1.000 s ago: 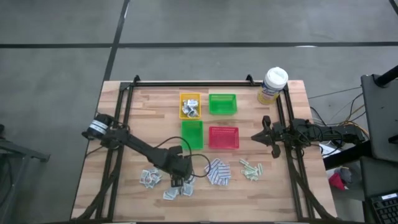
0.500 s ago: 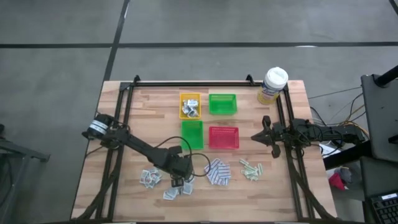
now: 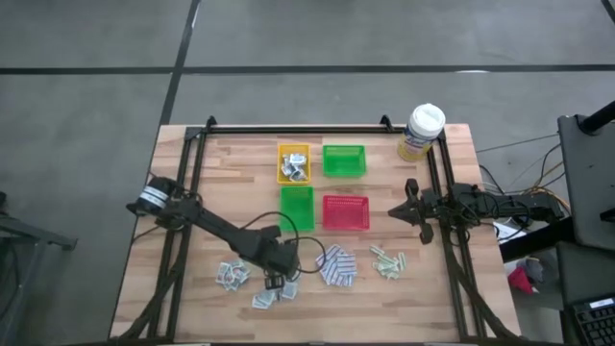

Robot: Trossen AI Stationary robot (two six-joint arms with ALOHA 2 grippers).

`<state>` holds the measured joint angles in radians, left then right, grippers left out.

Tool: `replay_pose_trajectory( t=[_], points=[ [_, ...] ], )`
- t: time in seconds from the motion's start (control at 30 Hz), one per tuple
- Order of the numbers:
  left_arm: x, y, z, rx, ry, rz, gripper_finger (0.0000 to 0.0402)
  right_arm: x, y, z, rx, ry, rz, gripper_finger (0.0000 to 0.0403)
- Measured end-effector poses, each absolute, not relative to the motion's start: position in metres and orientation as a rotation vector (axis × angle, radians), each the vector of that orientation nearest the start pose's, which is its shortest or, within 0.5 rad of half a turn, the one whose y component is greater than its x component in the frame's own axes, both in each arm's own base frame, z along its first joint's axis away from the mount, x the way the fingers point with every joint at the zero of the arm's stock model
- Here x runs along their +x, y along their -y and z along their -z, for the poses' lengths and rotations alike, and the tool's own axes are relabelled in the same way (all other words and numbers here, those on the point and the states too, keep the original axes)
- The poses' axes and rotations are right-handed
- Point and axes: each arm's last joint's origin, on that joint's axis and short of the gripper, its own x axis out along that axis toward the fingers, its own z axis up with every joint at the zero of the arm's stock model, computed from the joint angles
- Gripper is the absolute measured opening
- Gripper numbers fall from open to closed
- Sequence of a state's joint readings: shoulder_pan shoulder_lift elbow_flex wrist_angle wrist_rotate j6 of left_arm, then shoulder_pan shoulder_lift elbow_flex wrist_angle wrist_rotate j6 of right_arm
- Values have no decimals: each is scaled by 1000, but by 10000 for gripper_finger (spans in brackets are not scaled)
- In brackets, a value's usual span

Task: Pick & Place First Aid Supplies
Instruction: Put the blue alcohol pad into the yellow bin

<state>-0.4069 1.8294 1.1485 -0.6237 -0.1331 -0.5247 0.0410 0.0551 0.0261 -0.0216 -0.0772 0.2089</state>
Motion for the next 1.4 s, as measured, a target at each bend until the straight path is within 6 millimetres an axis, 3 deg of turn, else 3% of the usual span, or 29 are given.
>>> replay_pose_trajectory(
  t=[0.27,0.43,0.57,0.73,0.9,1.1,1.23,1.4],
  points=[
    [314,131,-191,-56,-1238,-143,0,99,-6,-166,209,-62,-113,28],
    [307,125,-218,75,-1208,-225,0,99,-6,-166,209,-63,-113,28],
    [305,124,-219,67,-1225,-214,0,99,-6,-166,209,-63,-112,28],
    [306,136,-214,-92,-1232,-99,0,99,-6,-166,209,-63,-112,28],
    [314,147,-223,-191,-1156,-7,0,99,-6,-166,209,-63,-113,28],
    [328,152,-241,-191,-1016,67,0,99,-6,-166,209,-62,-113,28],
    [338,145,-256,-132,-939,48,0,99,-6,-166,209,-63,-113,28],
    [353,122,-276,-46,-862,-20,0,99,-6,-166,209,-62,-113,28]
  ],
)
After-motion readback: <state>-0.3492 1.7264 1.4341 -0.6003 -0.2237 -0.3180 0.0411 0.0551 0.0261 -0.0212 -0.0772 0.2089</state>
